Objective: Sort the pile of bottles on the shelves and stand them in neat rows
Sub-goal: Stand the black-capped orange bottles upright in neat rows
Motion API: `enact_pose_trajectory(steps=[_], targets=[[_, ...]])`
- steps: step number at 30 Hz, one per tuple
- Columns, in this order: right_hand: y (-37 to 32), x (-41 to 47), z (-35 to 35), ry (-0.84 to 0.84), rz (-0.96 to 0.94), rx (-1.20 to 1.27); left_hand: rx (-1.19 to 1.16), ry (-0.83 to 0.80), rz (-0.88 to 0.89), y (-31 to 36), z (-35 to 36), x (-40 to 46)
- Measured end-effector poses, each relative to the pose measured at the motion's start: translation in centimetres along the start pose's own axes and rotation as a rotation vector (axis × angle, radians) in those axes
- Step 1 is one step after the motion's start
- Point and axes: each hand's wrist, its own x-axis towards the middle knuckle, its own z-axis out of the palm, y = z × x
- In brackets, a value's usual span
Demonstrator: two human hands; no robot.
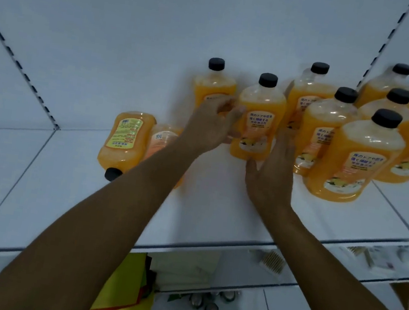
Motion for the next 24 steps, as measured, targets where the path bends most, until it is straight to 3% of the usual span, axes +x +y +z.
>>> enact_pose_trajectory(steps=[2,3,6,9,12,17,20,24], targets=[[-2.0,-0.8,-0.5,0.022,-0.138,-0.085,0.122,0.053,0.059,-0.5,-2.7,-1.3],[-2.9,-0.9,-0.4,-0.049,-0.219,-0.066,0.197,0.081,0.093,-0.9,-4.2,-2.0],[-5.2,-1.1,1.1,-0.468,-0.396,-0.082,0.421,0.179,0.081,-2.4,-9.0,-4.6],[-6.1,-1.1,3.7,-0.651,-0.52,-0.155,0.576,0.243,0.029,-4.2,-12.7,-7.5],[-6.3,-0.5,5.7,-0.682,-0.613,-0.225,0.643,0.127,0.029,-5.5,-14.1,-10.1],[-5.5,0.7,7.0,-0.729,-0.682,-0.238,0.973,-0.105,0.26,-8.1,-13.1,-12.4],[-5.1,0.9,6.9,-0.72,-0.69,-0.198,1.106,-0.014,0.317,-8.4,-12.0,-12.6],[-4.9,0.7,6.5,-0.681,-0.709,-0.127,1.26,0.084,0.533,-8.7,-11.1,-11.6]])
